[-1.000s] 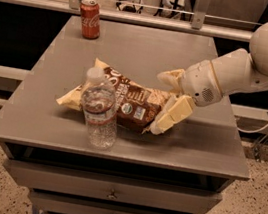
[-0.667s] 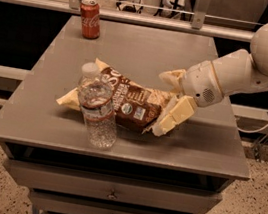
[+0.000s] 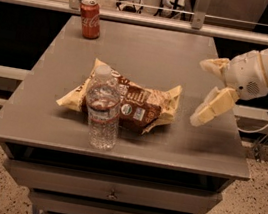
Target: Move brown chip bag near water bottle
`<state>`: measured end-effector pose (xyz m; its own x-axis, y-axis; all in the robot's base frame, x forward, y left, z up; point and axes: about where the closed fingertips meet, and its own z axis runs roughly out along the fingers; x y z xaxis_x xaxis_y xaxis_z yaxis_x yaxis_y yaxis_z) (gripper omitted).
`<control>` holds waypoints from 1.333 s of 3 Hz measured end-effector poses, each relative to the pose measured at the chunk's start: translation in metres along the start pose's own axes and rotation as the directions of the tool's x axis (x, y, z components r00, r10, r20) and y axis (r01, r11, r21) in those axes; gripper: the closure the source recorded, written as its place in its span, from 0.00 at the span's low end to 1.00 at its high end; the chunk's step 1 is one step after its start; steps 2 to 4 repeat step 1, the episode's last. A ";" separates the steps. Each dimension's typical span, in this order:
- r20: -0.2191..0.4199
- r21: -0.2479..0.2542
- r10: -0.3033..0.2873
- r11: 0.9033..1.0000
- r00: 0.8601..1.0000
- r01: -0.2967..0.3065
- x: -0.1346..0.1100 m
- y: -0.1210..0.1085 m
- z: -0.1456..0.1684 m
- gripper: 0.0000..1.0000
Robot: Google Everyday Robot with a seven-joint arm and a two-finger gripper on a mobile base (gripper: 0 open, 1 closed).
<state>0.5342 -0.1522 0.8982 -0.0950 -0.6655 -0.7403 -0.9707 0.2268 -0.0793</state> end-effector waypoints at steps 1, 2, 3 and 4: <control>-0.030 0.142 0.030 0.990 0.999 -0.026 0.024 -0.035 -0.060 0.00; -0.030 0.142 0.030 0.990 0.999 -0.026 0.024 -0.035 -0.060 0.00; -0.030 0.142 0.030 0.990 0.999 -0.026 0.024 -0.035 -0.060 0.00; -0.030 0.142 0.030 0.990 0.999 -0.026 0.024 -0.035 -0.060 0.00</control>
Offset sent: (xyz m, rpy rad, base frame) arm 0.0000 0.0000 0.0000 0.0000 0.0000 0.0000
